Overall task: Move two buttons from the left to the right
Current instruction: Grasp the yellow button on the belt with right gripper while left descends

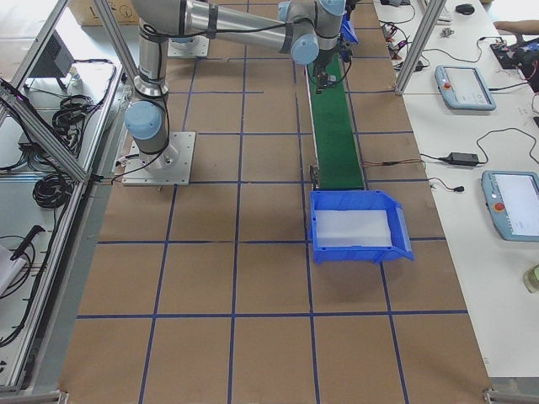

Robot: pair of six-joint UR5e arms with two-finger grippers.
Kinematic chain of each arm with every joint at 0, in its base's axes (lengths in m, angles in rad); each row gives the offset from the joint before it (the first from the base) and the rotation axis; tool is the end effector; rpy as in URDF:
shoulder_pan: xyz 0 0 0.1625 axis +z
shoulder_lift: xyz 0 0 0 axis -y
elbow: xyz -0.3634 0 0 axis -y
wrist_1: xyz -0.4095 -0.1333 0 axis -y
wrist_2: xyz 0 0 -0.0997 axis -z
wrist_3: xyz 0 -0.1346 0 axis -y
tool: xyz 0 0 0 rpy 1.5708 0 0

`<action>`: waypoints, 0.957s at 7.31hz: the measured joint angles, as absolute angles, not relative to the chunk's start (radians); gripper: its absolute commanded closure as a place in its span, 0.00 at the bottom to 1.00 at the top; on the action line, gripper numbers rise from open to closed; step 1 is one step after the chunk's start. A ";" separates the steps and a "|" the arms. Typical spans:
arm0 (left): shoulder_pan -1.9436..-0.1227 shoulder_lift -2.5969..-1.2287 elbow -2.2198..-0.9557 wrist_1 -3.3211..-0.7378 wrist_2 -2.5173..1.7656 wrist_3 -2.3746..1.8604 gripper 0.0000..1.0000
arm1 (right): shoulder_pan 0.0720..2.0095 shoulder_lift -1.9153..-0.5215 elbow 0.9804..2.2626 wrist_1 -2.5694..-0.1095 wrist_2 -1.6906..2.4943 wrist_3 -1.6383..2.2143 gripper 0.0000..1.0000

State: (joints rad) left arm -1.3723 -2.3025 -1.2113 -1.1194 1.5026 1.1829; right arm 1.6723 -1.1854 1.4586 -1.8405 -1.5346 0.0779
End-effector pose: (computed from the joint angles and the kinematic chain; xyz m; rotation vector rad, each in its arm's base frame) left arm 0.0051 -0.7479 0.1580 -1.4853 -2.7610 0.1639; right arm 0.2013 -0.6129 0.2539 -0.0366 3.1056 0.0104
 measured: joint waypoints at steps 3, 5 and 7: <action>-1.378 -2.310 -1.215 -1.120 1.500 1.185 0.03 | 1.719 -1.067 1.375 -1.890 -1.508 0.233 0.00; -1.382 -2.310 -1.219 -1.121 1.500 1.182 0.03 | 1.742 -1.022 1.346 -1.915 -1.500 0.279 0.00; -1.382 -2.311 -1.220 -1.121 1.499 1.181 0.03 | 1.753 -0.980 1.314 -1.918 -1.487 0.303 0.00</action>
State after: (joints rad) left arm -1.3822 -2.3107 -1.2204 -1.1209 1.4992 1.1813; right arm 1.7526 -0.9803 1.3136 -1.9183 -1.4869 0.3034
